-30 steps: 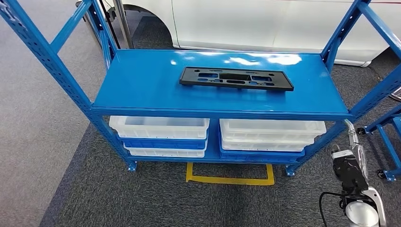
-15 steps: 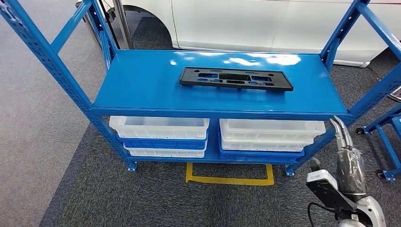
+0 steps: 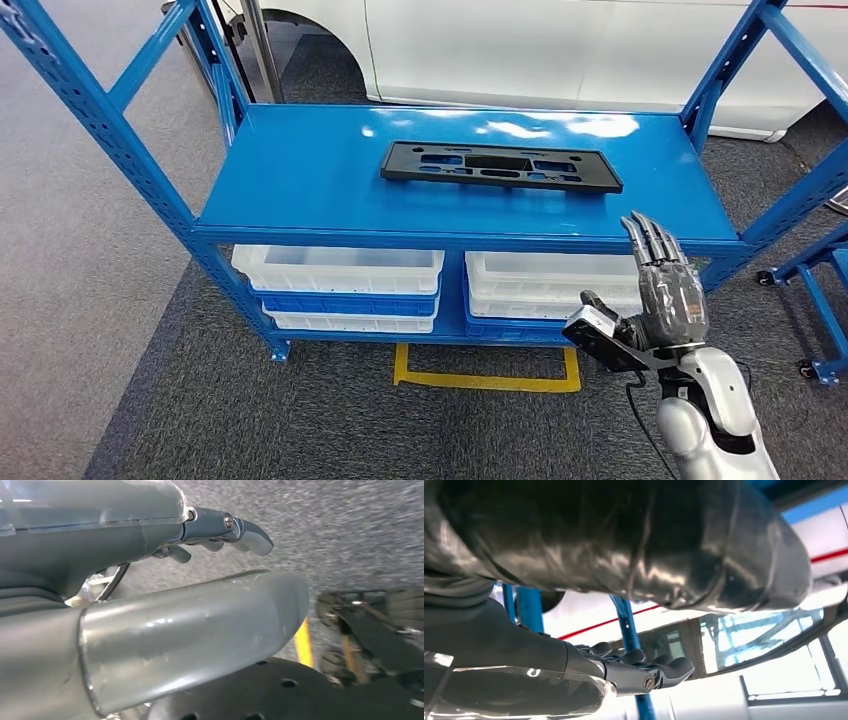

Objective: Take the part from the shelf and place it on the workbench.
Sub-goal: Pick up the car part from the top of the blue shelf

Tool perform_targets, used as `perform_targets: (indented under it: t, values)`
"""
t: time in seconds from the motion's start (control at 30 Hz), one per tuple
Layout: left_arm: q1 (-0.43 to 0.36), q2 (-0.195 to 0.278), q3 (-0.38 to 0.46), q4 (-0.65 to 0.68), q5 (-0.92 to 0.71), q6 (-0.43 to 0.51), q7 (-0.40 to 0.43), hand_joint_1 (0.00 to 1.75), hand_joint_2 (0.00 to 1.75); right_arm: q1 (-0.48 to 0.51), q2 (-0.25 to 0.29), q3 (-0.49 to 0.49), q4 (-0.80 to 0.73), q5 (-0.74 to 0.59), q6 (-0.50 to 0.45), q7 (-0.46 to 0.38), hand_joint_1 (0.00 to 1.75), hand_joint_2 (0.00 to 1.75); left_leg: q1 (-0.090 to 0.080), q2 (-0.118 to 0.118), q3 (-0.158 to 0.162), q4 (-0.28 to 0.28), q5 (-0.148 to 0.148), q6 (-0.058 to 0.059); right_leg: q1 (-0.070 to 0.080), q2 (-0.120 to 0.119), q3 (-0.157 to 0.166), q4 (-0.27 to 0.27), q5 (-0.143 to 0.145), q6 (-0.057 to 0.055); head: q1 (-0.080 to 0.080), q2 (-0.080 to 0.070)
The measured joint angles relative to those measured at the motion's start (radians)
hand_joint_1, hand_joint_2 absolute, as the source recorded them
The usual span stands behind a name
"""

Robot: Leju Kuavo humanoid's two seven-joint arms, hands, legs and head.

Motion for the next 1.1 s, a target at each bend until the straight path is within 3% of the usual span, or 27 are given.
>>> perform_targets:
  t: [0.23, 0.6, 0.77, 0.87, 0.93, 1.0, 1.03, 1.07, 1.1]
  values:
    - [0.001, 0.0, -0.01, 0.0, -0.034, -0.039, 0.057, 0.0, 0.0, -0.074, -0.007, 0.067, 0.08, 0.03, 0.001, 0.018, 0.0, 0.0, 0.0, 0.0, 0.0, 0.0, 0.0, 0.0, 0.0, -0.001, 0.0, 0.0, 0.0, 0.0, 0.0, 0.0]
    - [0.001, 0.0, -0.019, 0.0, -0.049, -0.06, 0.078, 0.0, 0.0, -0.086, -0.011, 0.087, 0.1, 0.023, 0.001, 0.024, 0.0, 0.0, -0.001, 0.0, 0.0, 0.002, -0.001, 0.001, -0.001, -0.001, 0.0, -0.001, 0.0, 0.001, 0.0, 0.0]
    - [0.001, 0.0, -0.019, 0.0, -0.054, -0.062, 0.079, 0.0, 0.0, -0.082, -0.013, 0.093, 0.1, 0.023, 0.0, 0.024, 0.0, 0.0, -0.003, -0.001, -0.005, 0.008, -0.004, 0.007, -0.007, -0.003, 0.0, -0.004, 0.003, 0.006, 0.0, 0.0]
    - [0.001, 0.0, -0.019, 0.0, -0.054, -0.062, 0.079, 0.0, 0.0, -0.082, -0.014, 0.095, 0.098, 0.023, 0.0, 0.024, 0.0, 0.0, 0.004, -0.005, 0.003, -0.013, 0.008, 0.021, -0.007, 0.004, -0.001, 0.002, -0.005, 0.015, 0.0, 0.0]
    - [0.001, -0.001, -0.02, 0.0, -0.054, -0.063, 0.079, 0.0, 0.0, -0.08, -0.018, 0.095, 0.097, 0.023, -0.001, 0.024, 0.0, 0.0, 0.011, -0.007, 0.01, -0.028, 0.017, 0.03, -0.009, 0.026, -0.04, 0.08, -0.048, 0.02, 0.001, 0.0]
    - [0.0, -0.001, -0.02, 0.0, -0.054, -0.063, 0.079, 0.0, 0.0, -0.074, -0.022, 0.096, 0.097, 0.023, -0.001, 0.024, 0.0, 0.0, 0.011, -0.012, 0.011, -0.029, 0.017, 0.033, -0.013, 0.04, -0.118, 0.219, -0.101, 0.024, 0.001, 0.0]
    - [0.0, -0.001, -0.02, 0.0, -0.054, -0.064, 0.079, 0.0, 0.0, -0.07, -0.024, 0.096, 0.097, 0.023, -0.001, 0.024, 0.0, 0.0, 0.011, -0.015, 0.012, -0.028, 0.015, 0.033, -0.016, 0.042, -0.151, 0.269, -0.108, 0.027, 0.001, 0.0]
    - [0.0, -0.001, -0.02, 0.0, -0.054, -0.064, 0.079, 0.0, 0.0, -0.068, -0.025, 0.096, 0.097, 0.023, -0.001, 0.024, 0.0, 0.0, 0.012, -0.019, 0.014, -0.027, 0.012, 0.031, -0.02, 0.043, -0.168, 0.282, -0.093, 0.03, 0.001, 0.0]
    - [0.001, -0.002, -0.02, 0.0, -0.054, -0.064, 0.079, 0.0, 0.0, -0.066, -0.026, 0.097, 0.097, 0.023, -0.001, 0.024, 0.0, 0.0, 0.014, -0.024, 0.018, -0.023, 0.007, 0.027, -0.025, 0.043, -0.165, 0.256, -0.057, 0.034, 0.001, 0.0]
